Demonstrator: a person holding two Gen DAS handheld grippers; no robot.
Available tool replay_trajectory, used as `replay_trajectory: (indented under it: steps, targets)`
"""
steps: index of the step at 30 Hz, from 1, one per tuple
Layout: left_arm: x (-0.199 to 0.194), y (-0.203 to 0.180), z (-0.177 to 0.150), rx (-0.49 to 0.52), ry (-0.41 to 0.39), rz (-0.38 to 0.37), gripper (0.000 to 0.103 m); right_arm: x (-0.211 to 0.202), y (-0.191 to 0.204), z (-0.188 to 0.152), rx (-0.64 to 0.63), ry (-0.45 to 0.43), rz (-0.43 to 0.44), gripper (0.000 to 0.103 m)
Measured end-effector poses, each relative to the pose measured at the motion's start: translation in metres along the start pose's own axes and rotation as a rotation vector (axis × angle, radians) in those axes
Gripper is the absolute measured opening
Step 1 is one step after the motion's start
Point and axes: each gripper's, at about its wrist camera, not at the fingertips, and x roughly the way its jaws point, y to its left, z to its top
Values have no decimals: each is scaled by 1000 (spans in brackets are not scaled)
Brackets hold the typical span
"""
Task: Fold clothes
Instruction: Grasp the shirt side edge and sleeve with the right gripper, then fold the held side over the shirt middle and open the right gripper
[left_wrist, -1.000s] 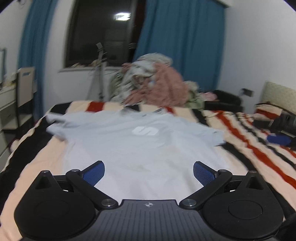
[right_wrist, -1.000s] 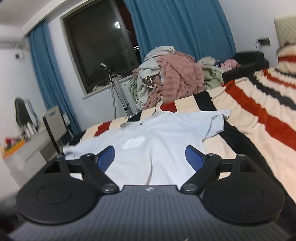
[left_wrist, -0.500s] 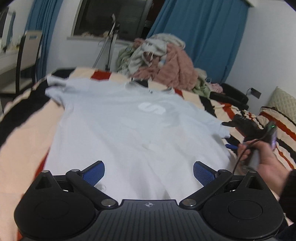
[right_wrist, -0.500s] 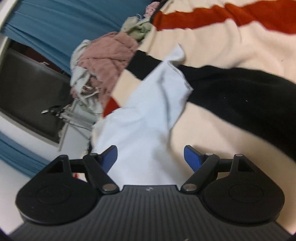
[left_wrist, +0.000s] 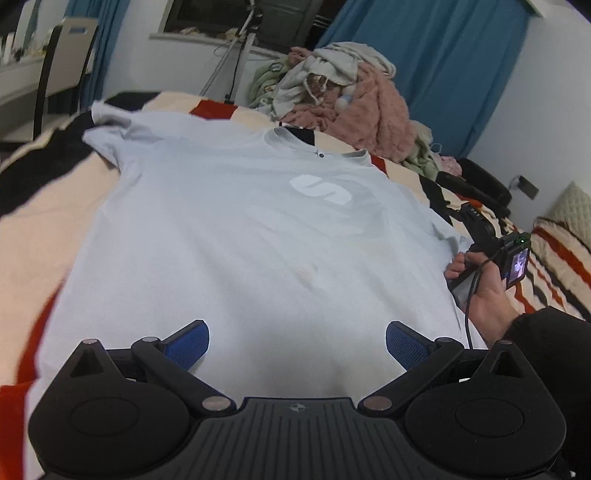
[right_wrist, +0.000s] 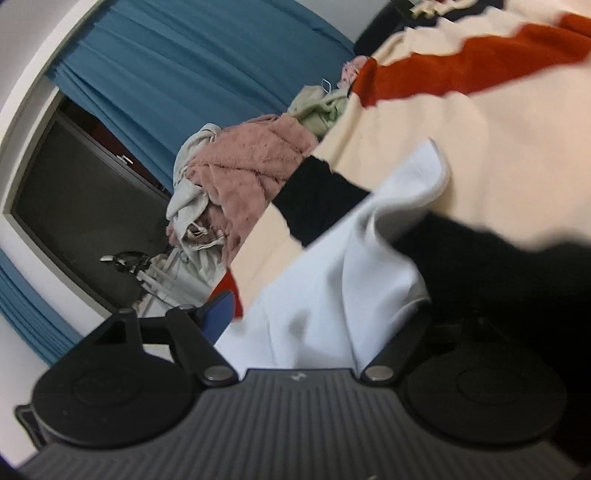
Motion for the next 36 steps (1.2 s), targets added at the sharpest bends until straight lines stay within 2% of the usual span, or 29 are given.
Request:
replay_trajectory:
  steps: [2, 3, 6, 7, 8, 11, 14, 22, 23, 25, 27, 29, 32, 33, 34, 35, 36]
  targets:
    - [11, 0, 3, -2, 16, 0, 103, 18, 6, 10, -48, 6, -33, 76]
    - [15, 0, 4, -2, 21, 3, 103, 24, 10, 13, -74, 29, -49, 70]
    - [19, 1, 7, -19, 16, 5, 103, 42, 25, 20, -163, 127, -109, 6]
    - [19, 0, 8, -23, 11, 4, 103, 45, 35, 21, -206, 162, -134, 6]
    - [15, -2, 9, -20, 2, -1, 103, 42, 51, 24, -270, 152, -151, 6]
    - [1, -4, 11, -12, -32, -9, 103, 18, 99, 35, -378, 60, -147, 6]
    - [-20, 1, 13, -9, -76, 0, 103, -2, 158, 37, -546, -17, -182, 6]
    - [-68, 28, 27, 1, -196, 50, 103, -16, 303, -28, -884, -73, -187, 6]
    - [-71, 34, 30, -8, -206, 54, 103, -17, 320, -39, -928, -77, -187, 7]
    - [-74, 48, 36, -40, -220, 64, 103, -8, 340, -84, -1044, -47, -188, 7]
    - [-75, 62, 41, -71, -227, 76, 103, 8, 351, -134, -1150, 6, -180, 7]
    - [-72, 75, 45, -94, -228, 99, 103, 22, 355, -175, -1197, 64, -172, 7]
    - [-64, 91, 48, -123, -204, 114, 103, 40, 352, -230, -1218, 181, -153, 10]
    - [-62, 95, 49, -131, -197, 114, 103, 45, 348, -241, -1212, 229, -133, 27]
    - [-58, 97, 49, -134, -190, 114, 103, 49, 347, -248, -1199, 282, -101, 63]
    - [-54, 99, 50, -133, -183, 114, 103, 52, 345, -255, -1185, 330, -67, 80]
    - [-50, 99, 50, -129, -178, 115, 103, 48, 343, -259, -1177, 354, -32, 90]
